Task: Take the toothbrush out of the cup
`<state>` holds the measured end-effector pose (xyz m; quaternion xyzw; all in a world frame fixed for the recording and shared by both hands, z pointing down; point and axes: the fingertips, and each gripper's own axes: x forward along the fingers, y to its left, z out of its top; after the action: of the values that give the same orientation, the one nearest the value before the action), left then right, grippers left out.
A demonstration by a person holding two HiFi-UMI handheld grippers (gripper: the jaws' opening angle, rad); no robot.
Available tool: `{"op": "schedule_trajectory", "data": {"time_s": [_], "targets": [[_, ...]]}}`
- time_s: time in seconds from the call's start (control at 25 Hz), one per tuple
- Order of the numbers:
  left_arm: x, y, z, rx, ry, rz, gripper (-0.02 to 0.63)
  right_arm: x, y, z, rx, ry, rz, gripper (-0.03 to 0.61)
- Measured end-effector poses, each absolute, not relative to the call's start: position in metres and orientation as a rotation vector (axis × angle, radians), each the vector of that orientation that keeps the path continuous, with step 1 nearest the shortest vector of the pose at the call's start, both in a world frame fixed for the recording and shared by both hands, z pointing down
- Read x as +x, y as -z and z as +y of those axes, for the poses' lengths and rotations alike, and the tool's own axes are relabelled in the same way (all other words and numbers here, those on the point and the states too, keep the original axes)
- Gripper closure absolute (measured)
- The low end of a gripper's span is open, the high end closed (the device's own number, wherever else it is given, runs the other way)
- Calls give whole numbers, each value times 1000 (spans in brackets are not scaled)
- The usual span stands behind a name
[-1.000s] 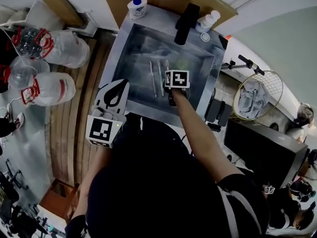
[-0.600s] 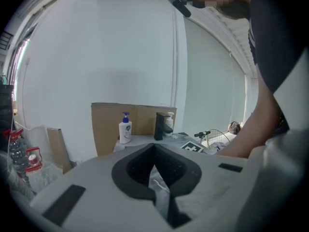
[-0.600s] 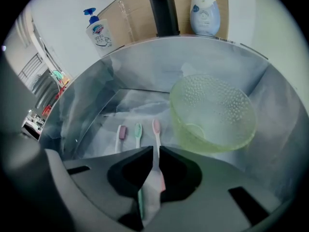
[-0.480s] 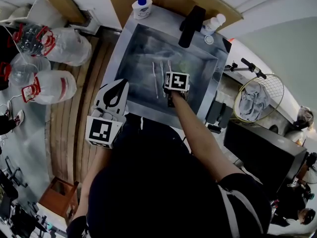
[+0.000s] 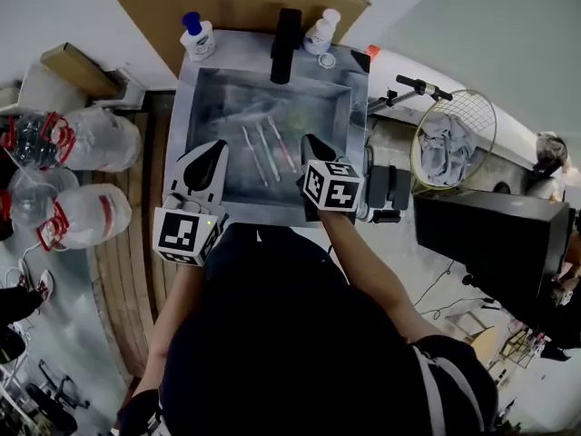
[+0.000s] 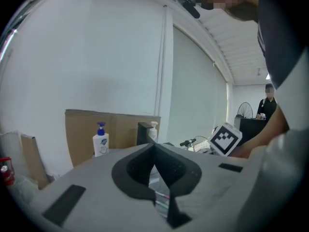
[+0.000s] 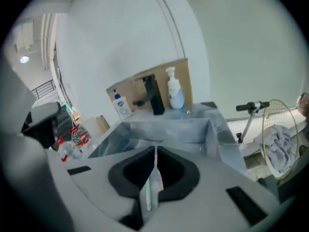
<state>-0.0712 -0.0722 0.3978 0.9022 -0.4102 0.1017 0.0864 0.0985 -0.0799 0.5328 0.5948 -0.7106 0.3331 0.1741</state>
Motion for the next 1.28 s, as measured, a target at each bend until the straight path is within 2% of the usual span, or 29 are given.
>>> {"op": "schedule_trajectory", "data": {"time_s": [0.28,0.52,0.64,0.92,1.28], "targets": [[-36,-336,-92,2807,-107,-1170,594,151,-383,-78,1996,-434,-2126,545],[-25,-239,-97,2933,74,-1296,594,159,-257,-65,2140,19,-2209,546],[-24,-202,-90,2958,106,-1360,594,159,-212,-51,2169,118,-2261,546],[-15,-174,-79,2960,59,-1378,594,151,-177,-29,2137,115,-2334,546],[5,-189,-61,2968,-10,-1351,594,140,-192,-22,2021,66,-2415,551]]}}
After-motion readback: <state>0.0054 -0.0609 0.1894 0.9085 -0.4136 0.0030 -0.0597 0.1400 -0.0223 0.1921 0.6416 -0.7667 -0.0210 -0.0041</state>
